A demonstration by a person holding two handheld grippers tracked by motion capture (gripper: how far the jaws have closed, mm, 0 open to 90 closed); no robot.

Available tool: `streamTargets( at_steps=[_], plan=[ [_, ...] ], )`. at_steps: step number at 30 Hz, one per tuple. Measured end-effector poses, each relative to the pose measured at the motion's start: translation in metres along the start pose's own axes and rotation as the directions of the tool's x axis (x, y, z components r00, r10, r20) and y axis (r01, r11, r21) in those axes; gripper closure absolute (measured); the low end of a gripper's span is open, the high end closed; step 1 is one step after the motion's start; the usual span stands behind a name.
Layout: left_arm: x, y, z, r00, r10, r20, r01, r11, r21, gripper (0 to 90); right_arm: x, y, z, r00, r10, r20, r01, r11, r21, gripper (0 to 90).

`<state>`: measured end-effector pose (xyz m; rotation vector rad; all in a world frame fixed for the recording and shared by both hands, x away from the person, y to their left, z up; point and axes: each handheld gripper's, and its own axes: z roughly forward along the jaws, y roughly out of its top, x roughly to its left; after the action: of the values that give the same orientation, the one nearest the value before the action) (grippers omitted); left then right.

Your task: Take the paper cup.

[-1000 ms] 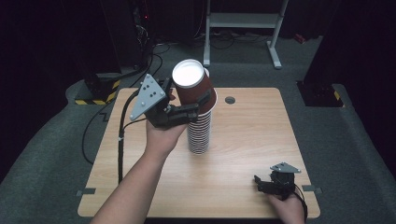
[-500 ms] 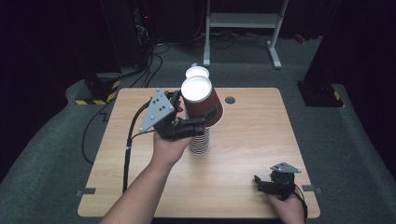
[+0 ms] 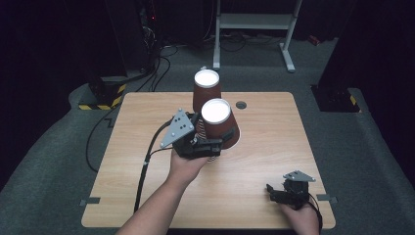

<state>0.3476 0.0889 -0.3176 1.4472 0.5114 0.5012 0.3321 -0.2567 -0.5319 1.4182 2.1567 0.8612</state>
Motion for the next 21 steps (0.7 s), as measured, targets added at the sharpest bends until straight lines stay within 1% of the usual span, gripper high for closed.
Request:
streamTargets(
  at_steps=[8,10,14,21],
  plan=[
    [-0.005,-0.026,0.006,0.9996,-0.023,0.019,0.022,0.9987,0.047,17.8,0.0,0.0,0.0,1.0,0.0,-0.004,0.0,1.0,0.0,8.7],
    [-0.006,-0.036,0.008,0.9989,-0.04,0.025,0.038,0.9975,0.059,17.8,0.0,-0.001,-0.001,1.0,-0.003,-0.004,0.003,1.0,0.001,8.6],
    [-0.009,-0.055,0.012,0.998,-0.055,0.033,0.051,0.9941,0.095,17.8,0.0,-0.001,-0.001,0.9999,-0.007,-0.008,0.007,1.0,0.0,8.6],
    [-0.009,-0.077,0.017,0.9956,-0.088,0.033,0.083,0.9877,0.133,17.7,0.0,-0.001,-0.001,0.9999,-0.013,-0.01,0.013,0.9999,-0.001,9.1]
  ],
)
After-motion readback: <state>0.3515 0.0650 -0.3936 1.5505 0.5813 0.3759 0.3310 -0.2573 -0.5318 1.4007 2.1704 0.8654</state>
